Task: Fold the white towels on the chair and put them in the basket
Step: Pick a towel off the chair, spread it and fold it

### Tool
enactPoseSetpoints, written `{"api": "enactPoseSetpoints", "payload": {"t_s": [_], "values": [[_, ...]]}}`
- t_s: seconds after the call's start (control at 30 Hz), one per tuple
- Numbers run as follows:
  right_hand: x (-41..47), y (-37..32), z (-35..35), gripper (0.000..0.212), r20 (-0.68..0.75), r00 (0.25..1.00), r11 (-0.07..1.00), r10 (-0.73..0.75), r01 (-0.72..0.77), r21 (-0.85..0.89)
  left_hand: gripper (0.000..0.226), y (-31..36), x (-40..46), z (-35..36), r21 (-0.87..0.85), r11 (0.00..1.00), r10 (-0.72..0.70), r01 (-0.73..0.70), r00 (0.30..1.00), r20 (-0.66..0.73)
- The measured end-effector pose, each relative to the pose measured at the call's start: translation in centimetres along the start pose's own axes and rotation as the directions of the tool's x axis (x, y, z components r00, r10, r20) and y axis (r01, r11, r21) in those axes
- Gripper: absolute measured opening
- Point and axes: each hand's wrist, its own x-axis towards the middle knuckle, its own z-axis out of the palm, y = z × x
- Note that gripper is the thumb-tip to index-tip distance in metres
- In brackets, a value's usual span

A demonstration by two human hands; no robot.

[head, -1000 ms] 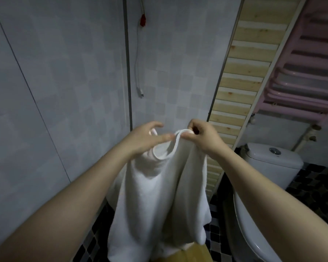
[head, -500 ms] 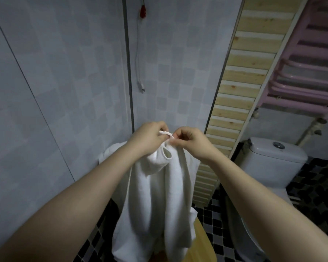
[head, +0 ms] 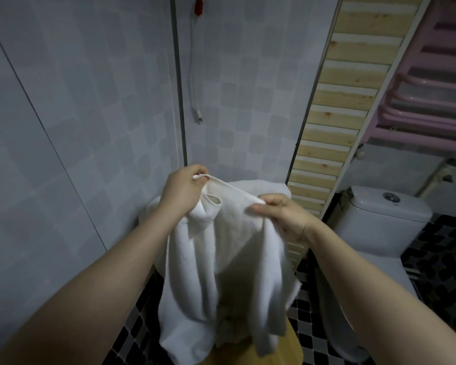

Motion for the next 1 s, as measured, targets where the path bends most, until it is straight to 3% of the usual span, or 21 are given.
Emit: {"api": "enactPoseSetpoints", "payload": {"t_s": [0.07,0.13,0.17,0.2,0.27,0.33,0.4,0.43,0.47,0.57,0.7,0.8,0.87,0.93,1.0], "values": [[0.5,-0.2,-1.1,0.032,-0.219,0.956,0.925,-0.195,0.105,-0.366,0.011,-0.2,-0.4,0.0,-0.042,0.999,0.001,0.001,0.999,0.052],[1.1,-0.6,-1.7,0.035,-0.248,0.897,0.639,-0.365,0.048,-0.768,0.010,-0.2,-0.6,-0.1,-0.092,0.996,0.019,-0.006,0.990,0.137],[1.3,-0.7,-1.8,0.035,-0.234,0.885,0.520,-0.402,0.011,-0.854,0.011,-0.2,-0.6,-0.2,-0.105,0.994,0.024,-0.006,0.985,0.168],[1.1,-0.8,-1.7,0.035,-0.212,0.888,0.480,-0.408,0.012,-0.877,0.012,-0.2,-0.5,-0.4,-0.107,0.994,0.023,-0.003,0.981,0.191],[0.8,-0.7,-1.9,0.031,-0.122,0.923,0.534,-0.364,0.100,-0.839,0.014,-0.3,-0.1,-0.8,-0.098,0.995,0.006,0.015,0.977,0.214],[0.4,-0.5,-2.0,0.025,-0.005,0.971,0.706,-0.238,0.170,-0.687,0.014,-0.6,0.0,-0.7,-0.147,0.986,-0.056,0.084,0.981,0.186],[0.0,-0.6,-1.9,0.016,0.089,0.990,0.842,-0.106,0.137,-0.521,0.013,-0.7,0.0,-0.4,-0.259,0.951,-0.139,0.172,0.980,0.142],[-0.2,-0.6,-1.7,0.011,0.118,0.992,0.859,-0.047,0.100,-0.502,0.013,-0.6,-0.1,-0.2,-0.320,0.923,-0.179,0.212,0.975,0.130],[-0.2,-0.6,-1.5,0.005,0.132,0.991,0.841,0.003,0.069,-0.536,0.012,-0.5,-0.1,0.0,-0.381,0.889,-0.221,0.254,0.967,0.129],[0.1,0.3,-0.7,0.021,0.123,0.989,0.723,0.088,0.022,-0.691,0.012,0.1,-0.1,0.2,-0.540,0.746,-0.355,0.390,0.919,0.173],[-0.1,2.4,-1.2,0.017,0.088,0.975,0.697,0.205,-0.082,-0.712,0.022,0.2,0.1,-0.3,-0.706,0.562,-0.436,0.432,0.879,0.191],[-0.8,3.9,-2.1,0.020,-0.089,0.994,0.783,0.065,-0.106,-0.613,0.024,-1.5,0.6,-0.7,-0.714,0.538,-0.490,0.447,0.856,0.167],[-0.8,4.0,-2.3,0.024,-0.306,0.943,0.864,-0.128,-0.046,-0.502,0.026,-2.9,0.6,-0.6,-0.682,0.572,-0.508,0.455,0.850,0.142],[-0.3,3.1,-2.3,0.025,-0.408,0.866,0.849,-0.289,0.036,-0.526,0.030,-4.3,0.1,-0.4,-0.576,0.683,-0.492,0.449,0.866,0.092],[0.1,1.7,-2.2,0.026,-0.335,0.855,0.735,-0.395,0.076,-0.674,0.027,-6.0,-0.4,-0.5,-0.368,0.805,-0.462,0.466,0.881,0.104]]}}
